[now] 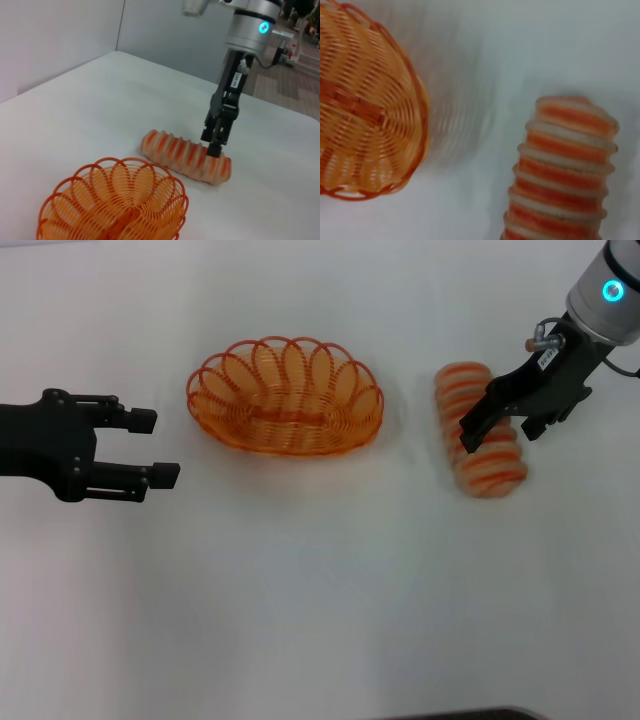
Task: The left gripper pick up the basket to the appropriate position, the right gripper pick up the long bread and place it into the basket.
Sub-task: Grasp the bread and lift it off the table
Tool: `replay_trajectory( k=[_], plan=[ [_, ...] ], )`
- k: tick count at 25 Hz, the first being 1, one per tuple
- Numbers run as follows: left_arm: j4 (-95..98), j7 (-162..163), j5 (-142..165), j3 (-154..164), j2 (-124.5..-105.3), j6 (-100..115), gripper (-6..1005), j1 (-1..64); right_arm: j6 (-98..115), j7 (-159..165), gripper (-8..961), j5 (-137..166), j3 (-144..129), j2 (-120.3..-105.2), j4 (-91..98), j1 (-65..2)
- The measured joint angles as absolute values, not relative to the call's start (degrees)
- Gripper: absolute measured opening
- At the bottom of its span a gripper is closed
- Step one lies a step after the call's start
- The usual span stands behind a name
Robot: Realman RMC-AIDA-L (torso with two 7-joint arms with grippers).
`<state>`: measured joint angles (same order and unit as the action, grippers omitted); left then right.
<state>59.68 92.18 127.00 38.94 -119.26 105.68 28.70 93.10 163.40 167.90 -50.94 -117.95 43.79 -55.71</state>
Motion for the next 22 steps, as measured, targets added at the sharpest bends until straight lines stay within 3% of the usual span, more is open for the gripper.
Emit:
replay_trajectory(
  k=[22],
  plan=[
    [59.34,92.20,127.00,38.93,-119.65,105.31,766,28.95,85.79,163.31,773,167.87,-54.15,-118.68,37.20,-57.68]
  ],
)
